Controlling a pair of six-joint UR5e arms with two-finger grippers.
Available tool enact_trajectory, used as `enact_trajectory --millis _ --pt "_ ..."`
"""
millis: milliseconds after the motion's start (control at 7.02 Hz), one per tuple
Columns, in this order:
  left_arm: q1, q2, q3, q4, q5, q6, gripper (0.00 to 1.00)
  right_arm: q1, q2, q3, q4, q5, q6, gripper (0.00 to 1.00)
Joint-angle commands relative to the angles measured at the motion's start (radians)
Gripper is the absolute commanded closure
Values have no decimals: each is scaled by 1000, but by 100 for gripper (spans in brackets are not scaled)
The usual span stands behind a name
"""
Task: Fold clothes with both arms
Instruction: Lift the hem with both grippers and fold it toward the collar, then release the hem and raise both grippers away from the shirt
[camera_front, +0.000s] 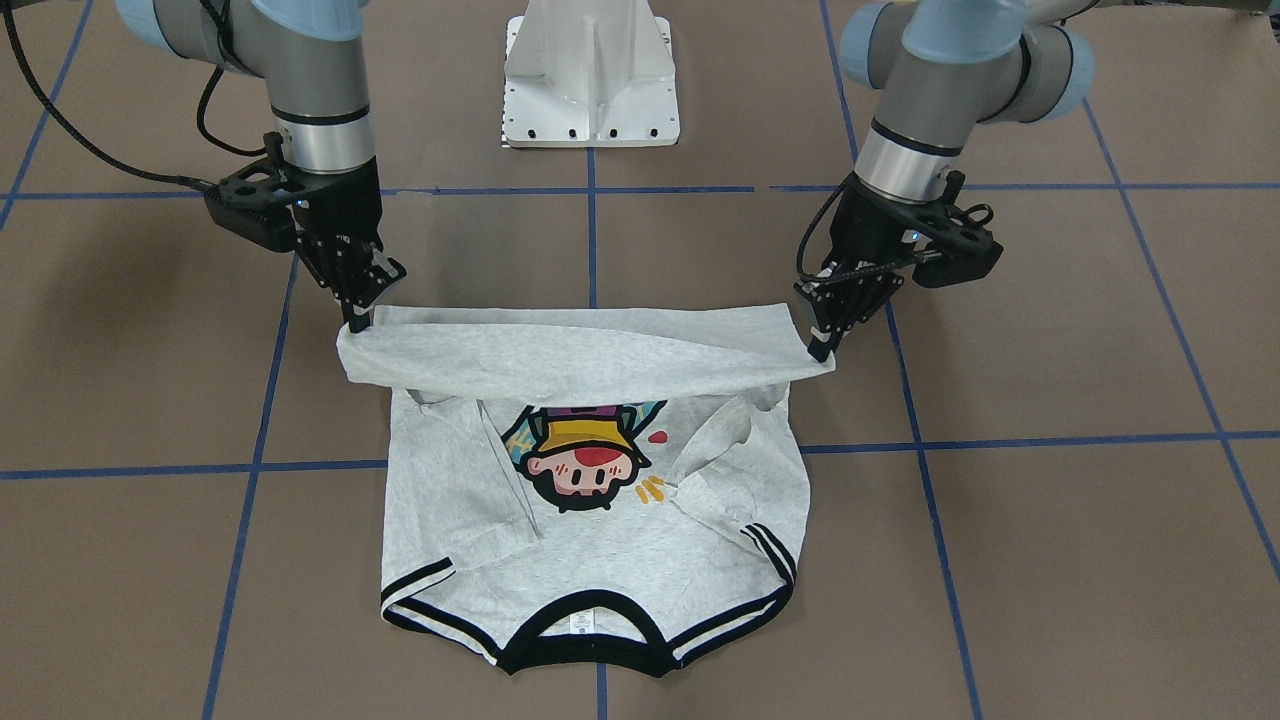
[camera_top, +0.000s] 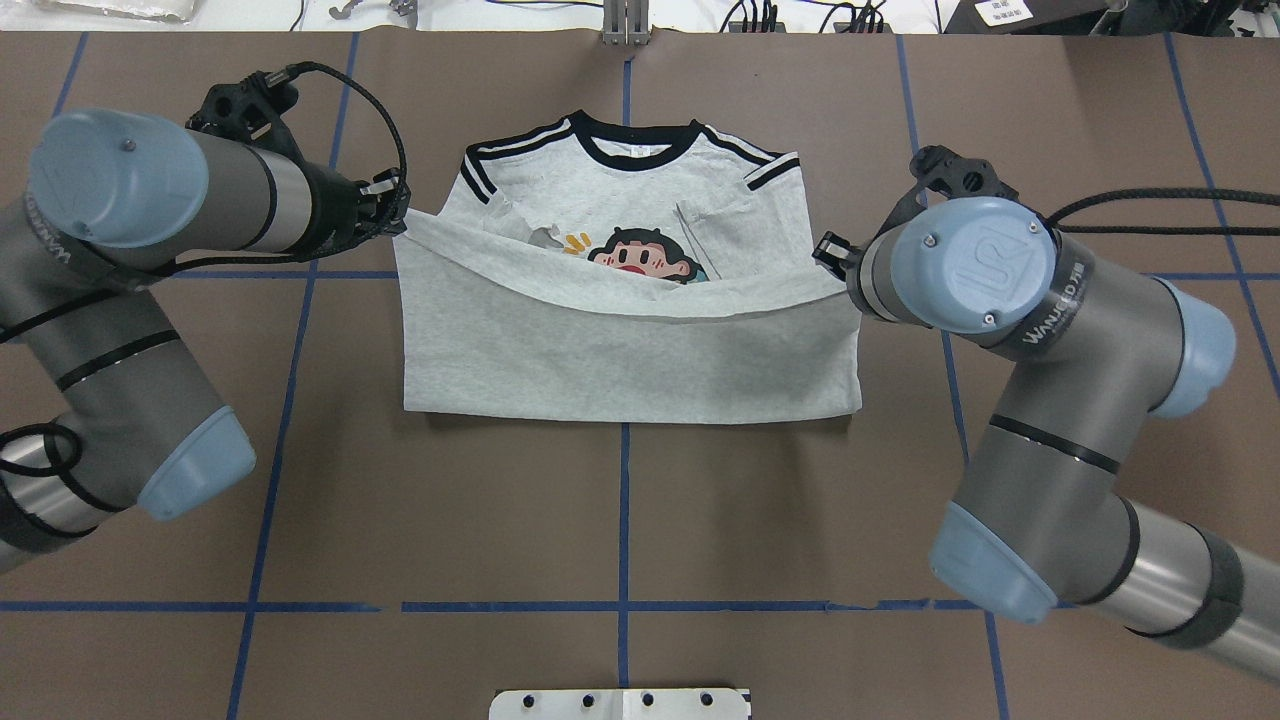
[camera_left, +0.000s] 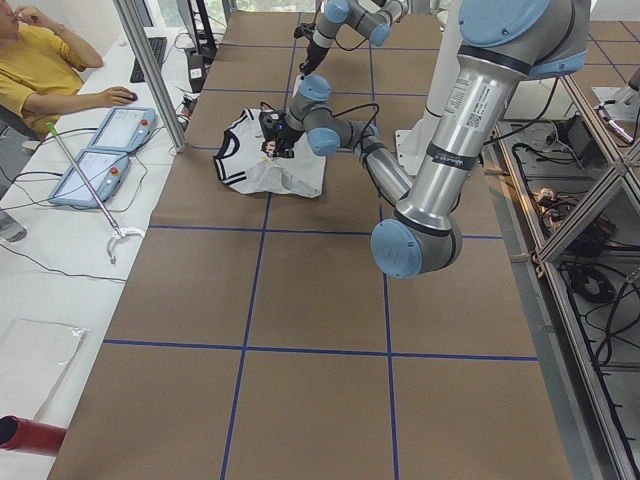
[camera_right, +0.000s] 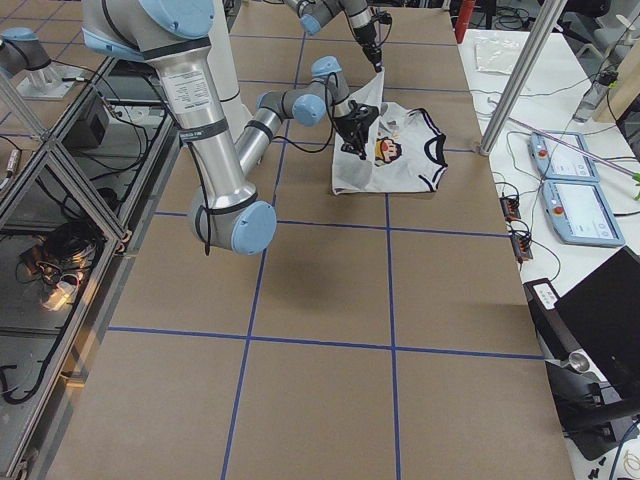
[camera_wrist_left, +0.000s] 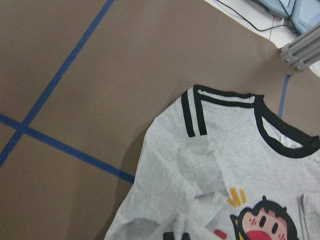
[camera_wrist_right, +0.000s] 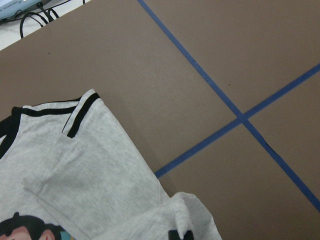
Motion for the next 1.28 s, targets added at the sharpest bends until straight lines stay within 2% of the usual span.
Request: enact_trajectory --millis 0,285,427,712,997,1140 --pt "-31 -57 172 -123 2 8 100 61 90 -162 49 -1 -27 100" --pt "-45 -143 318 -168 10 7 100 96 199 -394 184 1 -26 100" --pt "-46 -192 431 -246 34 7 100 98 228 -462 212 2 -26 100" --pt "-46 -229 589 -360 70 10 100 98 259 -577 293 2 -23 100" --pt "-46 -234 624 -376 76 48 100 113 259 -649 353 2 -23 100" --pt "-46 -233 625 -376 76 49 94 113 261 -653 355 4 -20 100"
